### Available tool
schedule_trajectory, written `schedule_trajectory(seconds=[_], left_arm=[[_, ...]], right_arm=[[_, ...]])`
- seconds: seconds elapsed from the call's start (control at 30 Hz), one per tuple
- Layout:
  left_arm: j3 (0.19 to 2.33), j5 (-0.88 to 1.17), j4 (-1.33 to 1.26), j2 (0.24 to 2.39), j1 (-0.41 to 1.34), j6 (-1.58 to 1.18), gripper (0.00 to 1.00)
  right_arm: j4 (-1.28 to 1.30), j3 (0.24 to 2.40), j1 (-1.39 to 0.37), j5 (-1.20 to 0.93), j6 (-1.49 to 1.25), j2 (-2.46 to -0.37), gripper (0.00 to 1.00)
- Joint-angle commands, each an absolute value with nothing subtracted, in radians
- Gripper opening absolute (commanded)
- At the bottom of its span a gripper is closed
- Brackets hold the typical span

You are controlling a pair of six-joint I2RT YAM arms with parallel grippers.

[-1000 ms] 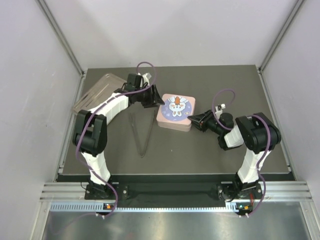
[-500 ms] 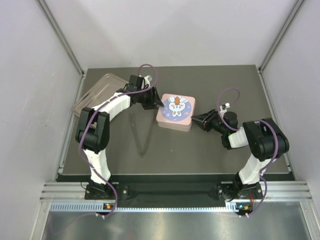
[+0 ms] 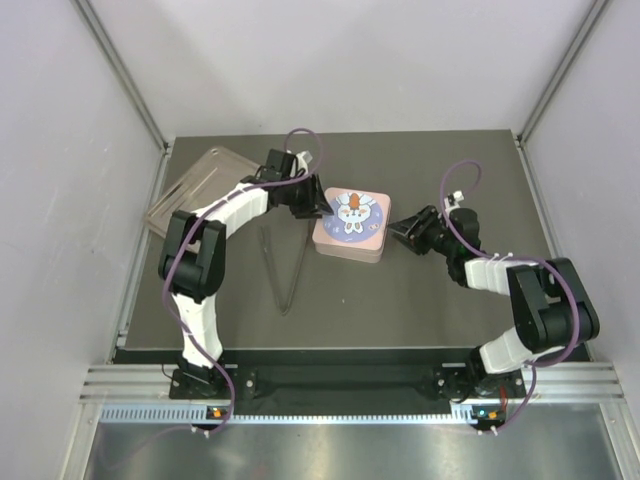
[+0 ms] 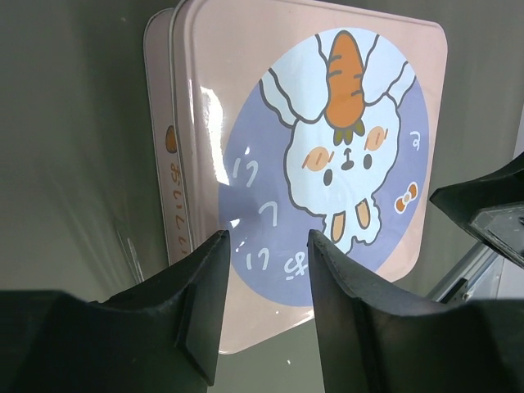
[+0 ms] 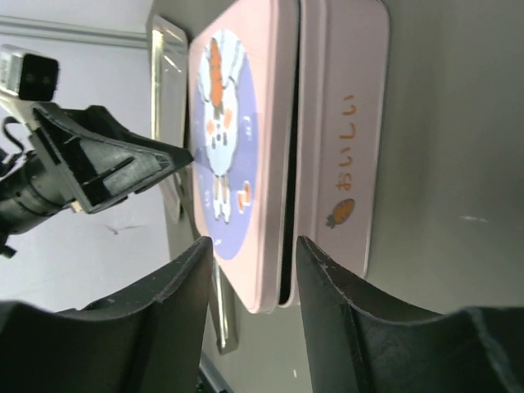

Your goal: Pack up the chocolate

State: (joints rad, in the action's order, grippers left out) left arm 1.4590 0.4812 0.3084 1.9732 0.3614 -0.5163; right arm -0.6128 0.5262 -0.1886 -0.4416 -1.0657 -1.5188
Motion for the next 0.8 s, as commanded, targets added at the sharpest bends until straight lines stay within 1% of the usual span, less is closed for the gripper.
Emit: schedule_trajectory(seconds=[0.0,0.27,0.43,0.57,0.7,0.77], left_arm=[[1.506,0.489,0.293,1.985,0.376,-0.492,0.48],[1.529,0.500,0.291,1.990,0.390,-0.500,0.45],[1.545,0.488,0.301,1.951,0.394,-0.499,0.46],[1.580,0.402,0.353,1.916,0.394,-0.471,0.47],[1.611,0.241,0.419,1.922,0.393,-0.422,0.48],[1.634,0.213,0.449,1.940,0.393,-0.397,0.49]], right_arm=[[-0.554,0.560,-0.183,-0.411,-1.002,-1.485,0.46],[-0.485,0.584,-0.183,-0.390,-0.950,-1.456,0.46],[-0.460,0.594,-0.183,-0.377,-0.933,-1.447,0.46],[-0.456,0.595,-0.183,-0.371,-0.925,-1.440,0.46],[-0.443,0.597,-0.183,-0.368,-0.913,-1.436,0.47],[-0.440,0.598,-0.183,-0.367,-0.907,-1.434,0.47]])
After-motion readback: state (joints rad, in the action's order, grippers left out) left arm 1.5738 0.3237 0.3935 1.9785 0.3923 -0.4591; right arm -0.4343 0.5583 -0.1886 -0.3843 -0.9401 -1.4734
